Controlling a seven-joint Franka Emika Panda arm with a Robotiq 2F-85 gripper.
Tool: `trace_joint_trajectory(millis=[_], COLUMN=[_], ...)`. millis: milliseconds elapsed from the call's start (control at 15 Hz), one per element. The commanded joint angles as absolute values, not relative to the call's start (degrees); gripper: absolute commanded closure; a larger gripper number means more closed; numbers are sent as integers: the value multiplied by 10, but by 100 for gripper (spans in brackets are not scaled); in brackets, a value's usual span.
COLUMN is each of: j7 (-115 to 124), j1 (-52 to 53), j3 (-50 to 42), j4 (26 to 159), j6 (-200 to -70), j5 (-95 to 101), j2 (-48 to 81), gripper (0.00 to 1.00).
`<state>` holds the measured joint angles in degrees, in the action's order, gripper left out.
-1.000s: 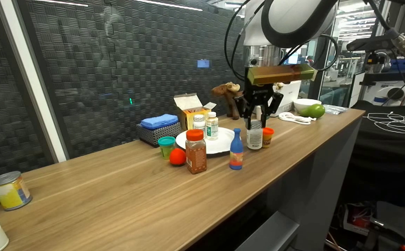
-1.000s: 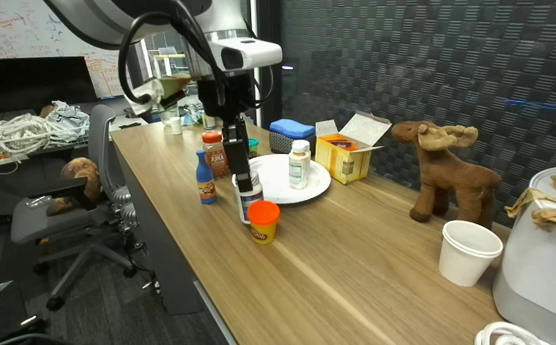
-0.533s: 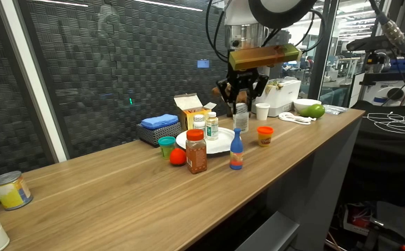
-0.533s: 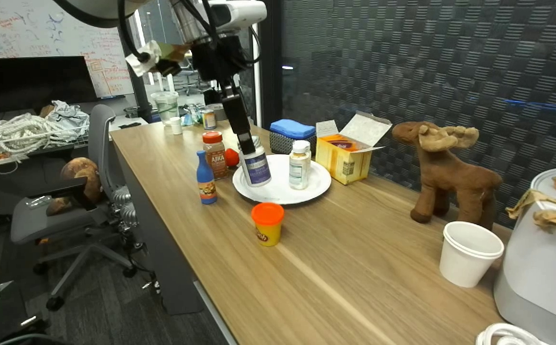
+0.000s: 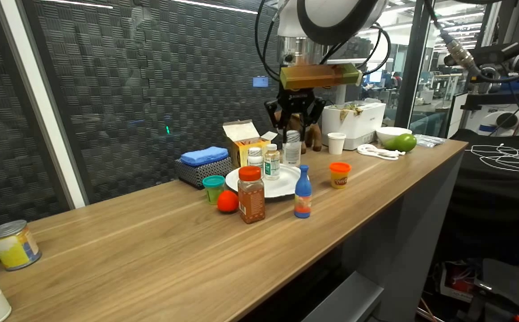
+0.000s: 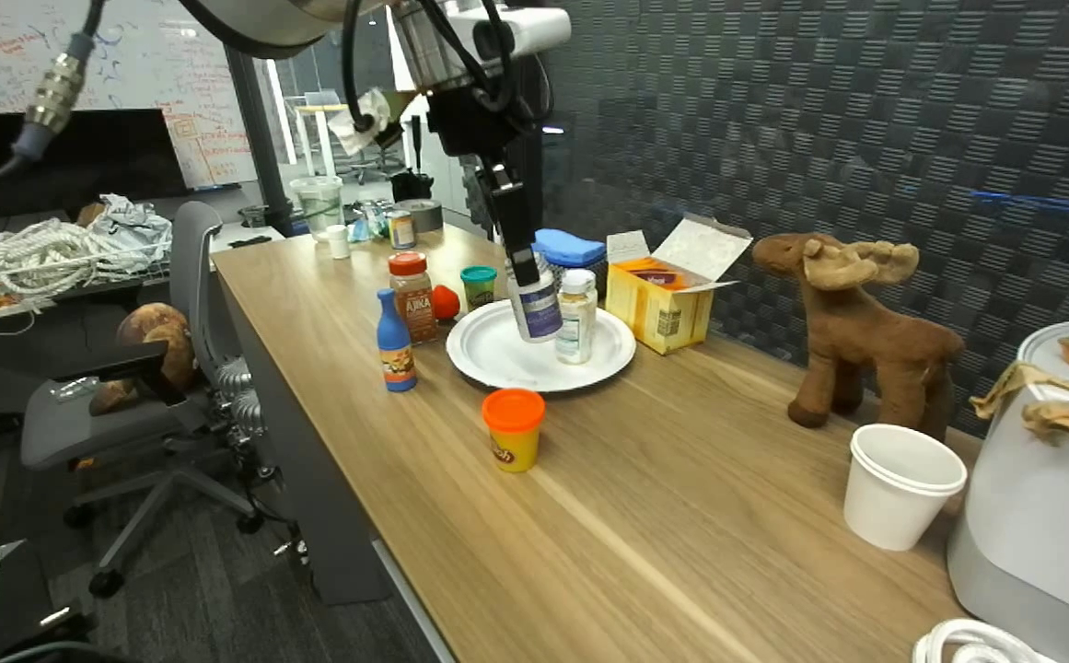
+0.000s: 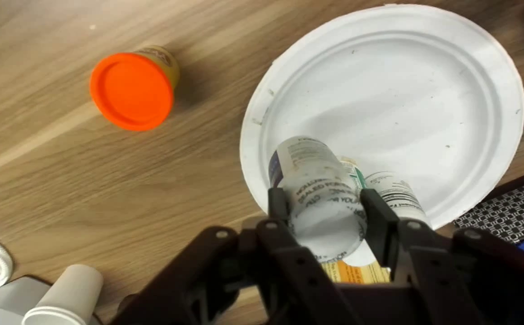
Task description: Put all the items surrounding the plate on to the plate.
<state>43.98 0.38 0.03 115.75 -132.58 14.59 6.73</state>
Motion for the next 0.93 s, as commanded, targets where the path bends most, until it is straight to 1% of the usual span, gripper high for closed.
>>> trace_joint_trajectory(millis=[0,867], j7=[375,301], j1=[4,-2], j3=[-5,-26], j4=[1109,1102], j6=[-1332,-1337], j5=[86,14], j2=[112,141], gripper=[81,81])
